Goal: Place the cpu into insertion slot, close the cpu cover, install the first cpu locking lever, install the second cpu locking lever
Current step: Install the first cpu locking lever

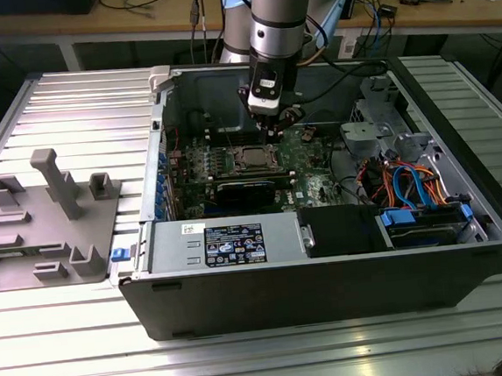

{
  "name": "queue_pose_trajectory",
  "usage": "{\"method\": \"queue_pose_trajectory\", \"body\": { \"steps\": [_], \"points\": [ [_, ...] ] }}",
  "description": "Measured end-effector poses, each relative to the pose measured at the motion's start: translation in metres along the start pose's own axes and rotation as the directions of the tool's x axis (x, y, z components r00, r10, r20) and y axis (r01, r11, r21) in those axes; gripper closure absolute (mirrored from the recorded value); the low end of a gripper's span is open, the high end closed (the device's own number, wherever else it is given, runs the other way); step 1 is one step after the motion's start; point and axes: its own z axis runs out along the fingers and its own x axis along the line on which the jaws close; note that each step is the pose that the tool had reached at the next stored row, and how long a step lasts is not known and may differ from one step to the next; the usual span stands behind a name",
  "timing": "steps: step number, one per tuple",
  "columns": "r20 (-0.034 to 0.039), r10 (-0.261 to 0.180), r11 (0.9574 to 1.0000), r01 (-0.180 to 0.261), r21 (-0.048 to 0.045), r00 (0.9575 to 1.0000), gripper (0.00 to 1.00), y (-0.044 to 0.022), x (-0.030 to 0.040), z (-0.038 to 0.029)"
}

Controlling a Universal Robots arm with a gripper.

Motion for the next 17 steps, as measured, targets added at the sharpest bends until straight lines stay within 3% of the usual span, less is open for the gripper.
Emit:
{"method": "queue_pose_trajectory", "body": {
  "steps": [17],
  "points": [
    [0.0009,-0.020,0.9998,0.020,0.0006,0.9998,0.89,0.0000,0.0000,0.0000]
  ]
}}
